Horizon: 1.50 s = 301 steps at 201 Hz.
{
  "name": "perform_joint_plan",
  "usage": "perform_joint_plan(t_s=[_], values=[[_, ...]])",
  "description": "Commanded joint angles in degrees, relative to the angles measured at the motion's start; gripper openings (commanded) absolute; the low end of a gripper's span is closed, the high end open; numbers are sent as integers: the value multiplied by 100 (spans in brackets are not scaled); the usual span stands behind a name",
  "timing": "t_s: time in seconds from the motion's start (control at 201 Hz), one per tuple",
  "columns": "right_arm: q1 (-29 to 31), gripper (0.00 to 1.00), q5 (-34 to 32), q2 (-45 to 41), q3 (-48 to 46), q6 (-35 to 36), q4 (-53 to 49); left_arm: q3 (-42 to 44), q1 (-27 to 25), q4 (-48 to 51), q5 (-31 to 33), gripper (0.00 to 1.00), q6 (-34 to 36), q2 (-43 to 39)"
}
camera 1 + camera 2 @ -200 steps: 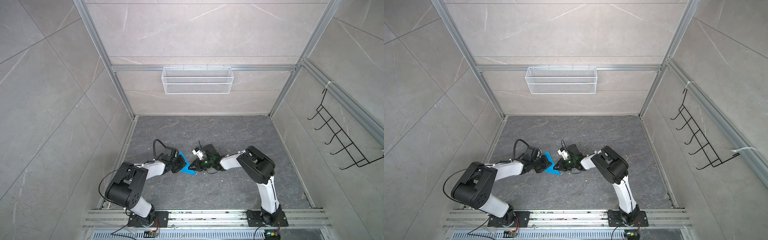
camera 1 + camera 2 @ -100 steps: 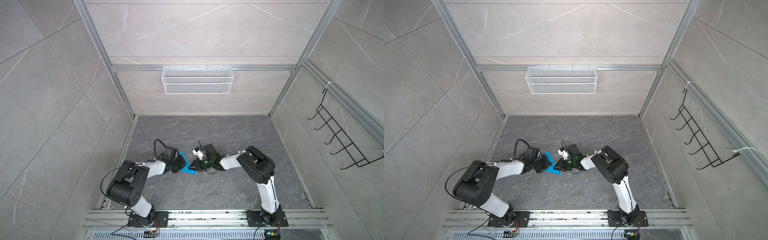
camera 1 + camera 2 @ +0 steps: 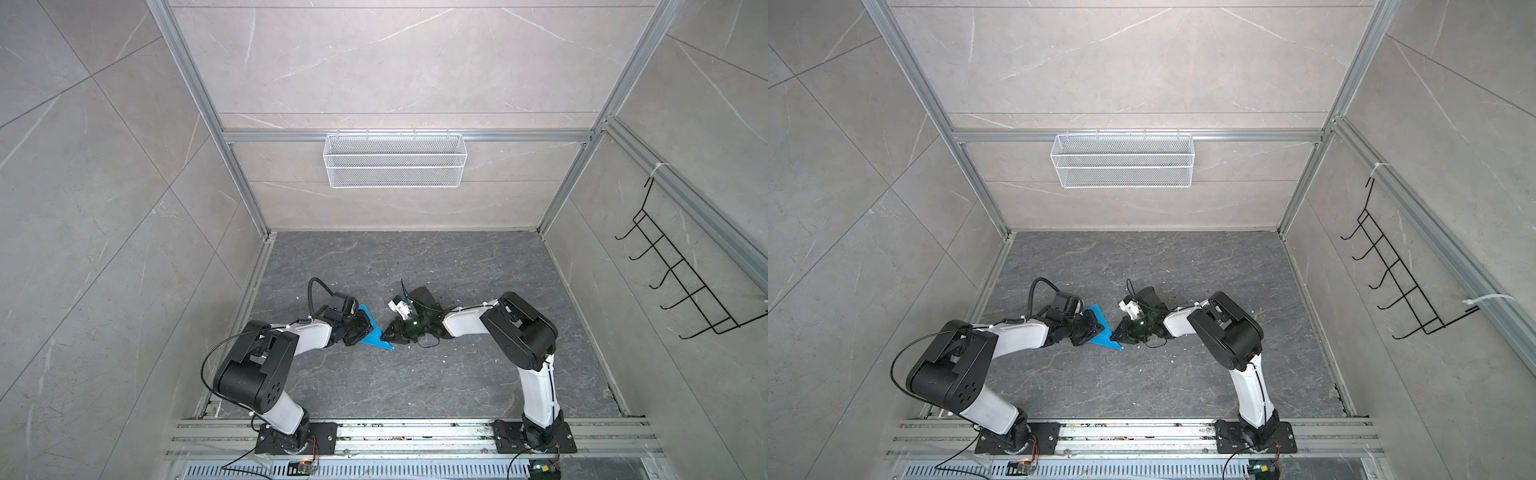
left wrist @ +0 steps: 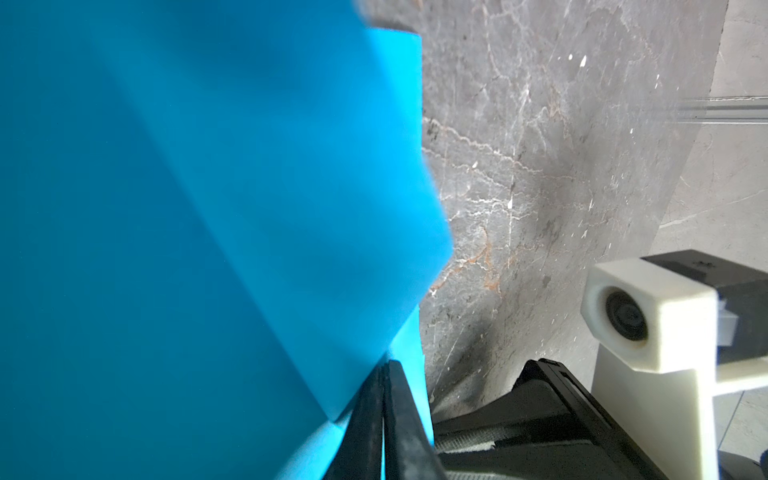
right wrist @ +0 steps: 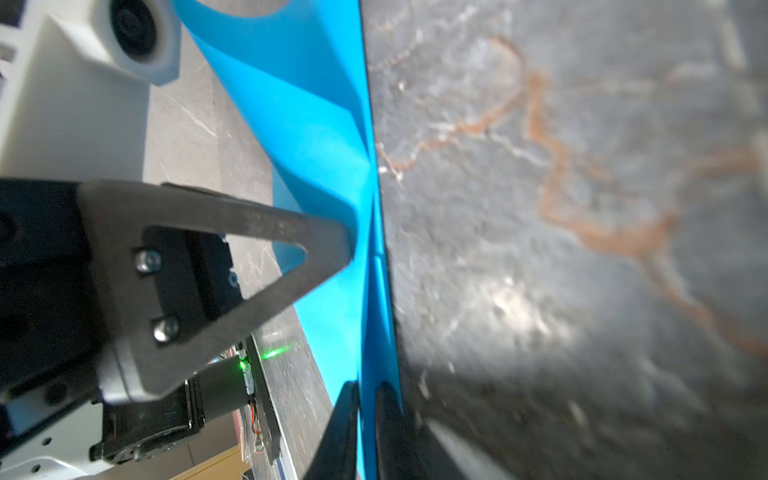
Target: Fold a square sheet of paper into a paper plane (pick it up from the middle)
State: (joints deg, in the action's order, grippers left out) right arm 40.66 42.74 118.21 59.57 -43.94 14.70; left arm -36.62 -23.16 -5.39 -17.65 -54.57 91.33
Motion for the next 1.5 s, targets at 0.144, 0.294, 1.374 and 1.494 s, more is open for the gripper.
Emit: perform_joint_plan(t_s=[0.144,0.294,1.374,1.494], values=[[-13,10,-232,-97,-244,407,-1183,73,22,294,207,10,-19,49],[-15,14,-360,-154,-243,513,-1160,54,30,324,224,10,-30,69],[358,5,-1037,-231,572,602,-1935,109,23,398,218,10,-107,34],[361,5,-1049,-229,491,588,-1995,138,23,396,227,10,-108,9]])
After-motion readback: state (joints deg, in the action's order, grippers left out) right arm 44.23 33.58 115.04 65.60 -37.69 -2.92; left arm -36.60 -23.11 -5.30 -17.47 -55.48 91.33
